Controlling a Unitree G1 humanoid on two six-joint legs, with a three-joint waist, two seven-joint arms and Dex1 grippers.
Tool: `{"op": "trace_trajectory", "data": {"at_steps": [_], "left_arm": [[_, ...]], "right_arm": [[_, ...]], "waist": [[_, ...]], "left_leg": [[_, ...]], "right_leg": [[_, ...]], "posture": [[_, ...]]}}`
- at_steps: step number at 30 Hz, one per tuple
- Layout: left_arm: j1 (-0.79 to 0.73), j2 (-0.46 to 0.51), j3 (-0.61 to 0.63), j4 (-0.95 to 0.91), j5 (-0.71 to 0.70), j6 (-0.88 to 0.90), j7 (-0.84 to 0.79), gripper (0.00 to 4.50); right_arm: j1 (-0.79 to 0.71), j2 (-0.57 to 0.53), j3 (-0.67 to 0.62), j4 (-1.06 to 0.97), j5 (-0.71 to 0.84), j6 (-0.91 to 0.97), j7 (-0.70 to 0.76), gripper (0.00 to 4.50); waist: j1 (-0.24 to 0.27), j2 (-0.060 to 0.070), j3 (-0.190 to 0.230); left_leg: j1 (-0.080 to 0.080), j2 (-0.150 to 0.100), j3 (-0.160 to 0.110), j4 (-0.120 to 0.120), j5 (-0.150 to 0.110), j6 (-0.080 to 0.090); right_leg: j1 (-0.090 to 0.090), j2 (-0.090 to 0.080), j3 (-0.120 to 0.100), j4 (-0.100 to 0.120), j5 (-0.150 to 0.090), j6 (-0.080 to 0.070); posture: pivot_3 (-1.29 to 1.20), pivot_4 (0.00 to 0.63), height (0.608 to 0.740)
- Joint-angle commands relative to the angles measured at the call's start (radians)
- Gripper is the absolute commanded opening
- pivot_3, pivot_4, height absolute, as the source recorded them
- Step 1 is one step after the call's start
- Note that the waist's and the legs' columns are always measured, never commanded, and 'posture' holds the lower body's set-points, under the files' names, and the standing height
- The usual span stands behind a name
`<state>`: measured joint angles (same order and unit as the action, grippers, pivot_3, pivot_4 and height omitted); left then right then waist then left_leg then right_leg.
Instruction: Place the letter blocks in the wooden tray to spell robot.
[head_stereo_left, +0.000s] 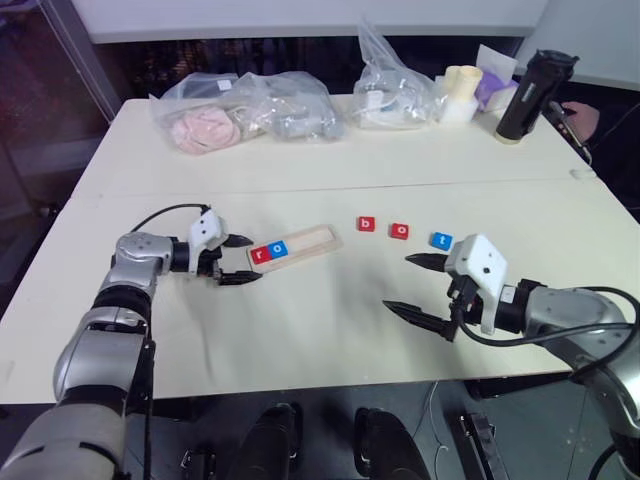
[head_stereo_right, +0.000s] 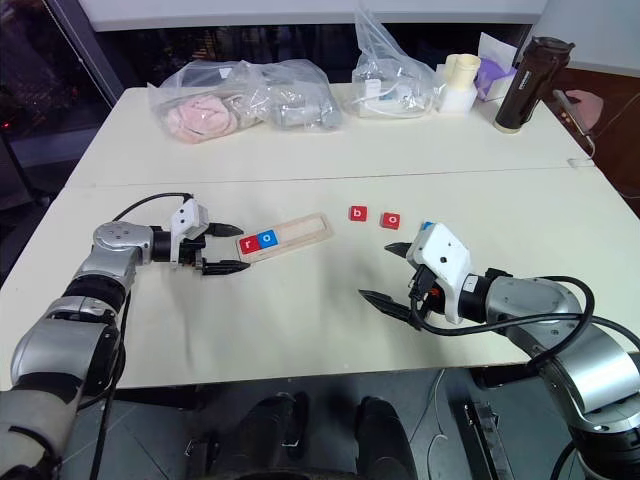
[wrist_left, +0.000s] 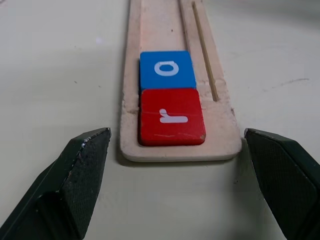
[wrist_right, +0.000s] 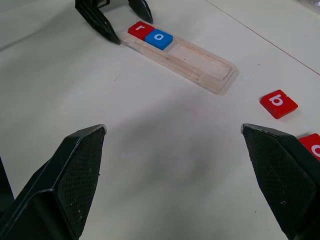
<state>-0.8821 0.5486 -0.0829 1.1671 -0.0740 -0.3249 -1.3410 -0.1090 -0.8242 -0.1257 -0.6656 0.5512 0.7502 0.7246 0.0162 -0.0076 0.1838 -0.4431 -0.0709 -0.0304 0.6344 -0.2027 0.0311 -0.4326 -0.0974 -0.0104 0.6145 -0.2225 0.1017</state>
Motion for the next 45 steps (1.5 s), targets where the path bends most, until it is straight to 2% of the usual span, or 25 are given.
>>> {"op": "trace_trajectory", "data": {"at_steps": [1,19,23,24,34,38,45], "left_arm": [[-0.009,-0.011,0.012,0.014,0.019,-0.012,0.019,4.5],[0.002,-0.048,-0.006,0.031,0.066,0.008,0.013,4.5],[0.003,-0.045,-0.002,0.033,0.073,0.01,0.013,3.28],[0.004,-0.045,-0.001,0.033,0.074,0.01,0.012,3.14],[0.042,-0.072,-0.011,-0.034,0.054,-0.003,-0.091,3.14],[0.08,-0.099,-0.023,-0.12,0.043,0.009,-0.138,3.14],[0.166,-0.133,-0.064,-0.327,0.061,0.072,-0.128,3.14]], "right_arm": [[-0.004,-0.007,-0.014,-0.035,0.0,-0.014,-0.005,4.47],[-0.001,-0.007,-0.003,-0.043,-0.012,-0.011,-0.023,4.47],[-0.002,-0.006,0.0,-0.042,-0.013,-0.012,-0.025,4.5],[-0.004,-0.006,0.001,-0.042,-0.014,-0.012,-0.025,4.5],[-0.012,-0.006,0.006,-0.039,-0.015,-0.01,-0.025,4.5],[-0.015,-0.009,0.008,-0.033,-0.019,-0.012,-0.022,4.5],[-0.026,-0.016,0.005,-0.031,-0.02,-0.009,-0.019,4.5]], "waist": [[0.0,0.0,0.0],[0.0,0.0,-0.001],[-0.001,0.0,-0.001],[-0.001,0.0,-0.001],[0.0,0.0,-0.001],[0.001,0.001,-0.001],[0.002,0.001,-0.002]], "left_leg": [[0.0,0.0,0.0,0.0,0.0,0.0],[0.001,0.0,0.0,0.011,-0.003,0.004],[0.001,0.0,0.0,0.011,-0.003,0.004],[0.001,0.0,0.0,0.011,-0.003,0.004],[0.001,0.0,0.0,0.011,-0.003,0.004],[0.0,0.0,0.0,0.011,-0.003,0.004],[0.0,0.0,0.0,0.011,-0.003,0.005]], "right_leg": [[0.001,0.0,0.0,0.0,0.0,0.0],[0.006,-0.001,0.0,0.0,0.001,0.001],[0.006,-0.001,0.0,0.0,0.001,0.001],[0.006,-0.001,0.0,0.0,0.001,0.001],[0.006,-0.001,0.0,0.0,0.001,0.001],[0.006,-0.001,0.0,0.0,0.001,0.001],[0.006,-0.002,0.0,0.0,0.001,0.001]], "posture": [[0.0,0.15,0.738],[0.0,0.15,0.738],[0.0,0.15,0.738],[0.0,0.15,0.738],[0.0,0.15,0.738],[0.0,0.15,0.738],[0.0,0.15,0.738]]}}
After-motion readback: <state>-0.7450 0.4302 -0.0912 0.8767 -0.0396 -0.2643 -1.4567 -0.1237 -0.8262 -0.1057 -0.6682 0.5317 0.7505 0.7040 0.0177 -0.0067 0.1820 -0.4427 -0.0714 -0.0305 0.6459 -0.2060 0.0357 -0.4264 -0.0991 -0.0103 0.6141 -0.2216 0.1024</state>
